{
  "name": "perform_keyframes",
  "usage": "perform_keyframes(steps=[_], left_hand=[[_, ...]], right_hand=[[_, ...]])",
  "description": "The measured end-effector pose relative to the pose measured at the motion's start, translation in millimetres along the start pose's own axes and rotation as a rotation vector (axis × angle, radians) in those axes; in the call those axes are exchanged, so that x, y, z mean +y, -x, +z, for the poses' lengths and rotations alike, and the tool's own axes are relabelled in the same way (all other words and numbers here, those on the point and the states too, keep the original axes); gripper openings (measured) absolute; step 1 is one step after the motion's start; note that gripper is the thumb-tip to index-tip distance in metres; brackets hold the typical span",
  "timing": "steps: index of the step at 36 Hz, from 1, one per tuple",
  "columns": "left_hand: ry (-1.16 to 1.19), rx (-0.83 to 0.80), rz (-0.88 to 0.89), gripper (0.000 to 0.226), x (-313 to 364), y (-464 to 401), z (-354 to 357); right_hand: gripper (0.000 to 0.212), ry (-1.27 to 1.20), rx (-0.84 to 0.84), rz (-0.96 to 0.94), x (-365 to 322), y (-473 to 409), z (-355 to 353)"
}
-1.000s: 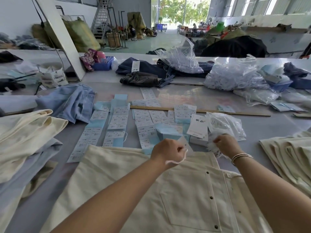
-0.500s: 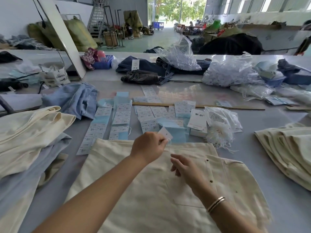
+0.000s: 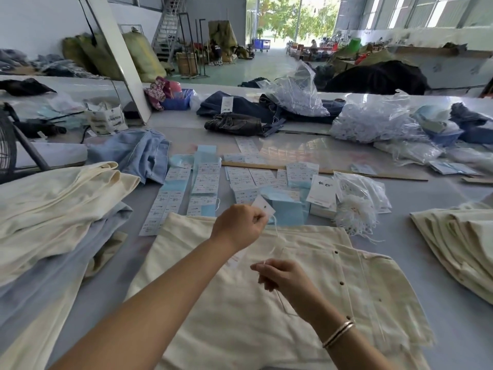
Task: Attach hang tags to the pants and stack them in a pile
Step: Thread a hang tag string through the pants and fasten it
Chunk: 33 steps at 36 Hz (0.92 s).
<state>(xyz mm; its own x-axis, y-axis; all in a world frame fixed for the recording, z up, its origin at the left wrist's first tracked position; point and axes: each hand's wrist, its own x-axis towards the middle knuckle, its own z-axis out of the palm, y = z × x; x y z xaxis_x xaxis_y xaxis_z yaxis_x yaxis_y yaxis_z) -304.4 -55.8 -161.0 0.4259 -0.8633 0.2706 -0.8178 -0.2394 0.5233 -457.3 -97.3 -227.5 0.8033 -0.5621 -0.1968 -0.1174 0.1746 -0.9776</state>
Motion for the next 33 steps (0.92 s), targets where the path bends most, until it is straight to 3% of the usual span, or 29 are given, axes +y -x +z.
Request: perform_keyframes(steps=[4,7,11,17,20,26,33], left_hand=[[0.242,-0.160,-0.181,0.024,-17,8,11],[0.546,-0.195,-0.223,0.023,-28,26,25],[0.740,-0.285,-0.241,0.055,-30,48,48],[0.820,-0.283,-0.301,0.067,-31,59,71],[0.845,-0.305,-0.291,0.076,-34,60,71],[0.944,-0.267,-0.299,0.037,-26,58,66],[0.984,-0.099,-0.279,0.027,-16,60,88]], right_hand=[[0.017,-0.729,0.010,-0.054,-6,-3,-21],[0.021,-0.934,0.112,-0.137,-9,-9,-43],[0.028,-0.853,0.291,-0.087,1,-19,-54],[0.033,-0.985,0.381,-0.094,20,-32,-47],[0.036,-0.888,0.357,-0.060,25,-31,-39],[0.053,-0.657,0.224,-0.013,21,-26,-36],[0.052,-0.612,0.140,-0.004,23,-23,-34]])
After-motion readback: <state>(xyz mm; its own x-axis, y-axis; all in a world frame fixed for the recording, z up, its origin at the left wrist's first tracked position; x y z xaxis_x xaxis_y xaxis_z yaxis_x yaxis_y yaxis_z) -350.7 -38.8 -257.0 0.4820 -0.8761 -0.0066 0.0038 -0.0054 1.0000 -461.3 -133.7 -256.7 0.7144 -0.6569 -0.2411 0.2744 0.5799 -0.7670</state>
